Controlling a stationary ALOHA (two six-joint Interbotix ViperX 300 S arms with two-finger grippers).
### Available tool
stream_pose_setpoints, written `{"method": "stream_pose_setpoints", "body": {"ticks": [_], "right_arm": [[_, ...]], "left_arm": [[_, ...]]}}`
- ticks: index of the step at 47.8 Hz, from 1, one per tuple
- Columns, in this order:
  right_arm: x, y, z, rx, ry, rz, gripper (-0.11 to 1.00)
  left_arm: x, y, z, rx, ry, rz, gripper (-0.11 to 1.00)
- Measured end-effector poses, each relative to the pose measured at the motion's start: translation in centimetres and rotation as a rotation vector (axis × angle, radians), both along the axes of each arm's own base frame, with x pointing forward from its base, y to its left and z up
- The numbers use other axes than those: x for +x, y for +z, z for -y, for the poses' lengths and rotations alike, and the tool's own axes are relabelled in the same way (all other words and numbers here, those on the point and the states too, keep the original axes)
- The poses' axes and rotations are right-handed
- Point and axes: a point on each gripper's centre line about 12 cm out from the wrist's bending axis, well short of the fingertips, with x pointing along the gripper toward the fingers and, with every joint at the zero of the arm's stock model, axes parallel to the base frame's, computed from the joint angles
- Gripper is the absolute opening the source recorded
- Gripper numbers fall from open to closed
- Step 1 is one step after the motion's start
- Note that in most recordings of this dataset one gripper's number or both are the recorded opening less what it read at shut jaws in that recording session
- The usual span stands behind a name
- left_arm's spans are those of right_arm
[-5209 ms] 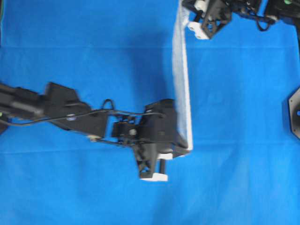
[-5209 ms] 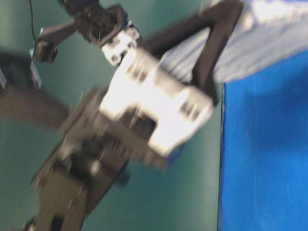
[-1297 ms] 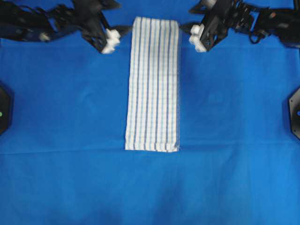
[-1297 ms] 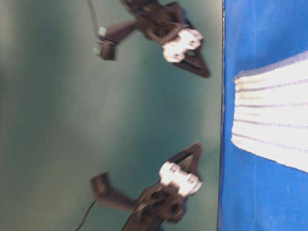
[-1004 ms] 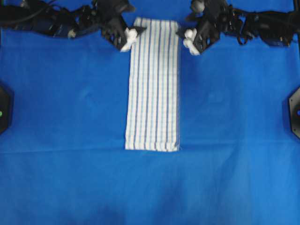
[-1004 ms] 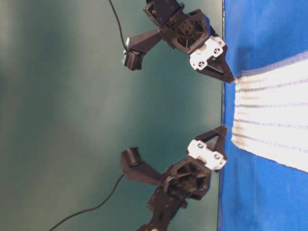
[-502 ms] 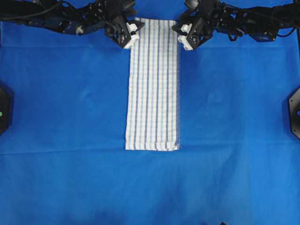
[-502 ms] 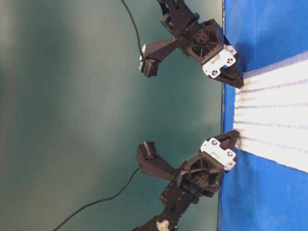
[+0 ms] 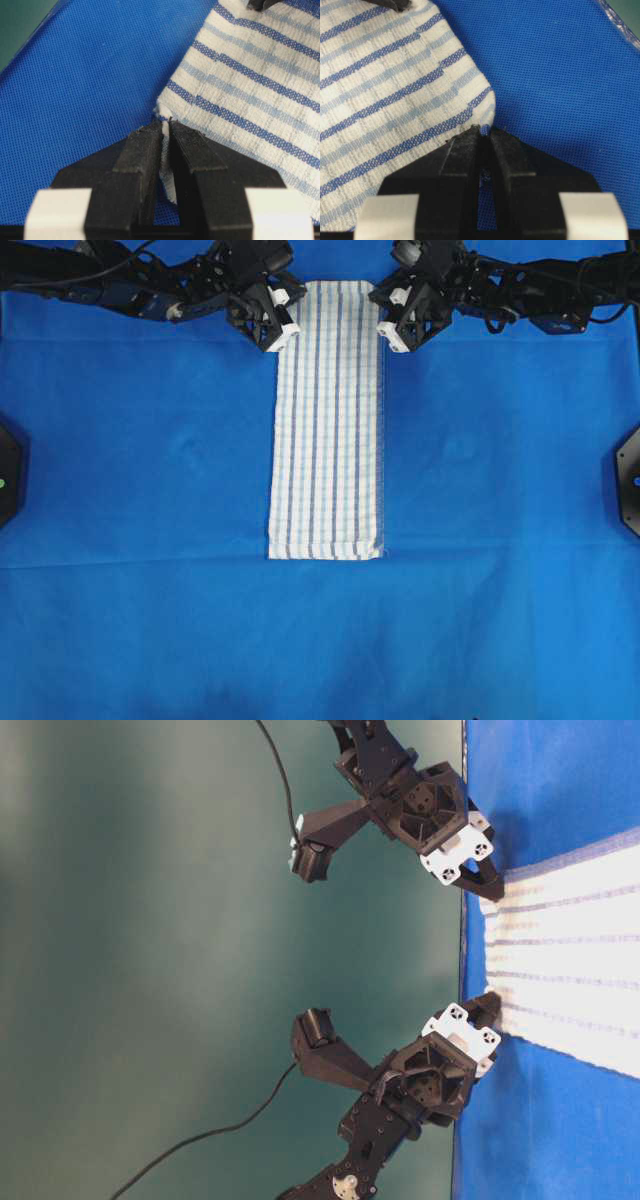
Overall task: Fold the blue towel.
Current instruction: 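Move both grippers to the strip's far end and grasp its corners, then fold the far end toward the near end with both grippers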
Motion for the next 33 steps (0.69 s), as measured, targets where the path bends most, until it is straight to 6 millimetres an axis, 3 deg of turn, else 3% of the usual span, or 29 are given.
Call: {"method": "stream_pose_setpoints", "body": {"ticks": [8,20,33], "right_arm": [[-0.3,0.4,-0.2,0.000,-0.002,0.000,0.06],[-0.7,3.0,-1.3,-0.027,0.010,0.045,0.06],[-0.5,5.5,-4.0,-0.056,0.070,0.085,0.06]], "left_arm": [[0.0,0.3,0.0,0.005,-0.001,0.006,0.04],[-0.3,3.4,0.5,0.042,-0.013,0.052,0.04],[-0.9,5.1,3.6,0.051,-0.068,0.068,0.04]]}}
